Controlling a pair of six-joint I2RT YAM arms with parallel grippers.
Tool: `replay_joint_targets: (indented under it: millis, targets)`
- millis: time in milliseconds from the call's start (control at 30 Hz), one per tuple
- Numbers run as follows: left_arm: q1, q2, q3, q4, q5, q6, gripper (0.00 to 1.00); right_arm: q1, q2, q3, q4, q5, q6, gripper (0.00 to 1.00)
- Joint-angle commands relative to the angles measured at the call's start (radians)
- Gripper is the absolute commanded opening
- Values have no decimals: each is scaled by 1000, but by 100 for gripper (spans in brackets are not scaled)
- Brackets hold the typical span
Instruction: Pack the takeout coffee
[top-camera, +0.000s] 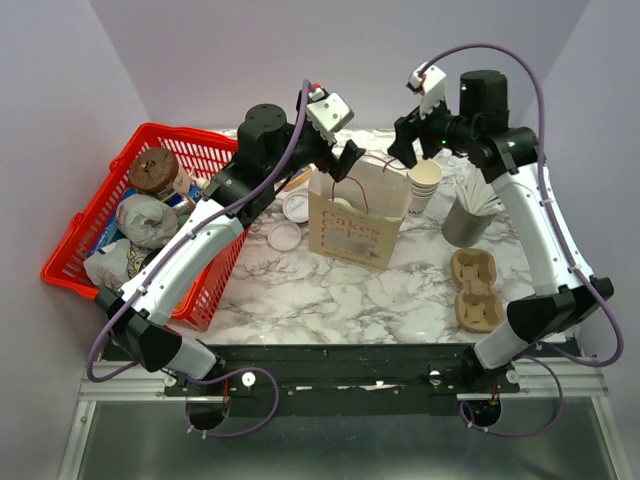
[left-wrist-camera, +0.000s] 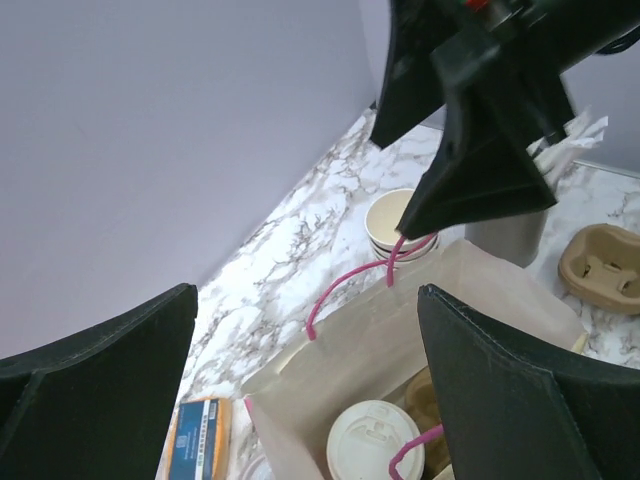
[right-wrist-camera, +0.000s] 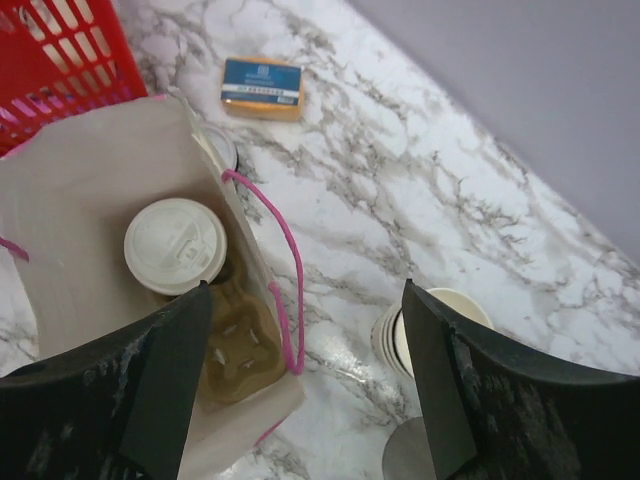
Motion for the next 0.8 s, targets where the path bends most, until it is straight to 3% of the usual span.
replay_joint_targets:
  millis: [0, 133, 400, 767]
  targets:
    - [22, -18, 63, -46, -48, -11, 99, -65, -63, 68, -94, -6, 9, 84]
    - [39, -38, 83, -107, -40, -8, 98, -162, -126, -50, -128, 10, -9, 81]
    - [51, -69, 72, -186, -42, 72, 99, -359, -188, -280, -126, 11, -66, 61]
    - [70, -63, 32, -173, -37, 65, 98, -378, -107, -346, -65, 14, -156, 54]
